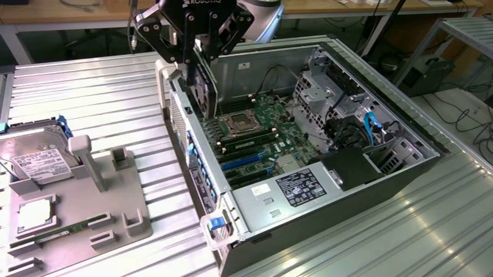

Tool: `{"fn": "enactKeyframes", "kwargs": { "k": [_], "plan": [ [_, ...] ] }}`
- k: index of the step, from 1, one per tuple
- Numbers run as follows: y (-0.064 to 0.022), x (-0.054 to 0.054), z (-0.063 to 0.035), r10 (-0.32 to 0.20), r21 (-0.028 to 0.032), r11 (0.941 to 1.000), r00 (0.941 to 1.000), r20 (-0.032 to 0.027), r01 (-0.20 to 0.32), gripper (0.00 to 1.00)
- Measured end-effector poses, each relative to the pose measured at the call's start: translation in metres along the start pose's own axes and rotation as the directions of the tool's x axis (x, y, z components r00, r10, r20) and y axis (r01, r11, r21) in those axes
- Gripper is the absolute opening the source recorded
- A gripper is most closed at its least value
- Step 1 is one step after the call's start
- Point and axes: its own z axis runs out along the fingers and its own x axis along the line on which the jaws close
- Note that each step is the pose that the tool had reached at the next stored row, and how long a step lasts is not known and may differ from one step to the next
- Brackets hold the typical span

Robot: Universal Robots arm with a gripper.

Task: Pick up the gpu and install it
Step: 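Pick up the gpu and move the gpu toward the slot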

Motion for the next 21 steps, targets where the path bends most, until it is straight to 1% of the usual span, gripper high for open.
{"fn": "enactKeyframes", "kwargs": {
  "k": [21],
  "plan": [
    [-0.0011,-0.027,0.0025,0.0,-0.0001,1.0,1.0,0.0001,0.0,0.28]
  ]
}}
